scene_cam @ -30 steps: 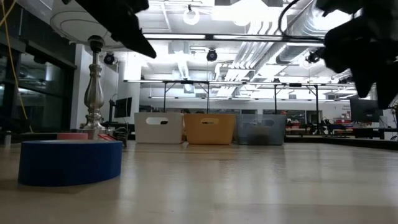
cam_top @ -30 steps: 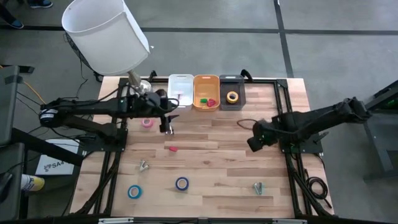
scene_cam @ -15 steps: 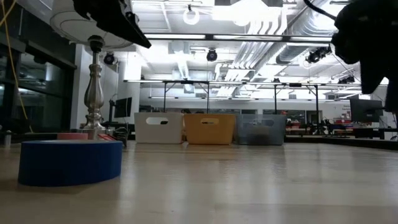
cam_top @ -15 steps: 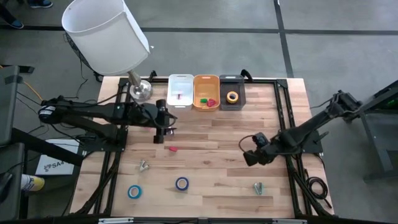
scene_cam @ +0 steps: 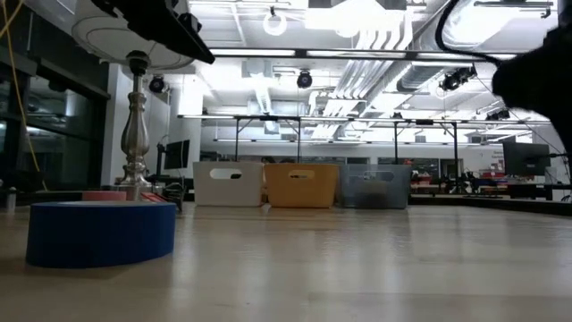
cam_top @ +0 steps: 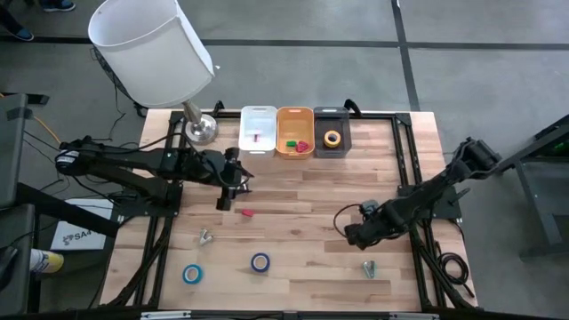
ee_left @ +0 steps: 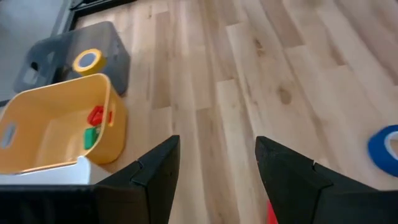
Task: Pick and place Stapler, Stapler remover, tape
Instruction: Put the light blue staple remover into the white bin
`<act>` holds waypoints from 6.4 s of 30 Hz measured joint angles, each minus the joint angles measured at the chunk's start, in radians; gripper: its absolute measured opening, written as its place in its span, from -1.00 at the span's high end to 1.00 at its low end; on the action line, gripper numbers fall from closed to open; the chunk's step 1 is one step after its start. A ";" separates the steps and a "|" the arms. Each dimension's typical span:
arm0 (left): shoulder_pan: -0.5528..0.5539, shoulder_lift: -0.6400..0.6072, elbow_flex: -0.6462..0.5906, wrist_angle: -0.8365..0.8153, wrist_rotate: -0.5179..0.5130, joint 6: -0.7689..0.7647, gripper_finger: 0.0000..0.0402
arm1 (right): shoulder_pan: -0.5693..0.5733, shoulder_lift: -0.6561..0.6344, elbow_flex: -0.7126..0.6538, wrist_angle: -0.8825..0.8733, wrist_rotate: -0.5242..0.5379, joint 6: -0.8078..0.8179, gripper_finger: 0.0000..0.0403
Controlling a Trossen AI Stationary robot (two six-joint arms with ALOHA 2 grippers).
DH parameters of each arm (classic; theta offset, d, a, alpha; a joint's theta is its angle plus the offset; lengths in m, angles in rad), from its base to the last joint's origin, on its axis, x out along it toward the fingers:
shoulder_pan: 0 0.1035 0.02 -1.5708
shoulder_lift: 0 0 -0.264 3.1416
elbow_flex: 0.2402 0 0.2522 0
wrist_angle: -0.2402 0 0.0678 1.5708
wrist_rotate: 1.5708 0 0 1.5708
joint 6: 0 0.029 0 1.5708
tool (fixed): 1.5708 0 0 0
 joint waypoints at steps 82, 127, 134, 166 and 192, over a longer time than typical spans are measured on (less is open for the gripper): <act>0.003 0.000 -0.001 0.152 0.110 0.129 -0.02 | 0.087 0.496 0.543 -0.194 0.218 -0.482 0.60; 0.003 0.002 0.161 0.219 -0.088 0.341 -0.02 | -0.421 0.490 1.186 0.045 0.593 -2.022 0.60; 0.003 0.002 0.161 0.219 -0.091 0.337 -0.02 | -0.424 0.490 1.186 0.102 0.589 -2.049 0.60; 0.003 0.002 0.161 0.210 -0.143 0.290 0.06 | -0.412 0.490 1.186 0.189 0.595 -2.098 0.60; 0.003 0.004 0.159 0.170 -0.213 0.288 0.59 | -0.409 0.482 1.186 0.093 0.646 -1.917 -0.09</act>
